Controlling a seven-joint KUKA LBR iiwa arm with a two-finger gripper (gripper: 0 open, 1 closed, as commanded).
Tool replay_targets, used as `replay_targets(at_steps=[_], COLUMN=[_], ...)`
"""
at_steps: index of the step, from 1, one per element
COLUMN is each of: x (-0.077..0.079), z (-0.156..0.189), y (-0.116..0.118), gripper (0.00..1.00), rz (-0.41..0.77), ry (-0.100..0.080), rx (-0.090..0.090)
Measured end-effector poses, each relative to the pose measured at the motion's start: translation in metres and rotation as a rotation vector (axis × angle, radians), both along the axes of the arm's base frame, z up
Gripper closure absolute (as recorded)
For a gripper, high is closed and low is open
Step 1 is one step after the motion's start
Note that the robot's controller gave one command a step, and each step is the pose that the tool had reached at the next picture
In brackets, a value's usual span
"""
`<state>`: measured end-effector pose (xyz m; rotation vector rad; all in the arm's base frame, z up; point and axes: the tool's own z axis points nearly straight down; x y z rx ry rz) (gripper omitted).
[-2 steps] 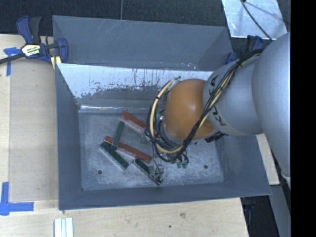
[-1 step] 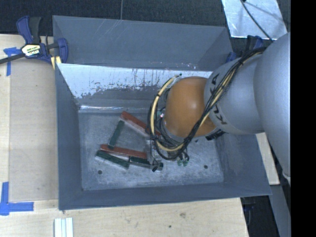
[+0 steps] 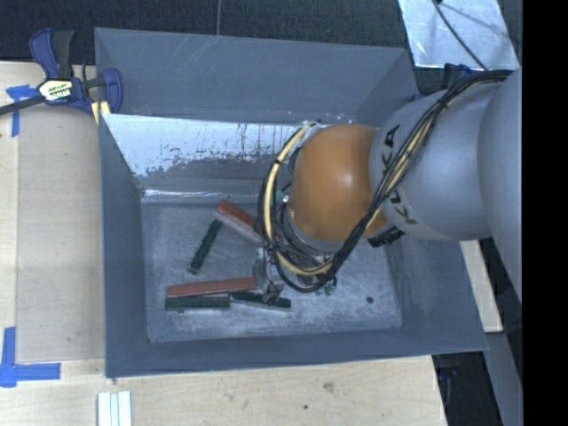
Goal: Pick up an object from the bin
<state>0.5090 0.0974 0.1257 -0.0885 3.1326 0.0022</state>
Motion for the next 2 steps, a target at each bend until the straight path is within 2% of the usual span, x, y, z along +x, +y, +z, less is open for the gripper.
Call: replay_targets(at_steps=[1,2], x=[-0.001,0.048], z=[-0.003,-0.056], y=[-0.001,0.127], gripper=[0.00,0.00], rz=[-0.003,0.076], ry=[0.005,0.003], rx=[-0.001,0.002])
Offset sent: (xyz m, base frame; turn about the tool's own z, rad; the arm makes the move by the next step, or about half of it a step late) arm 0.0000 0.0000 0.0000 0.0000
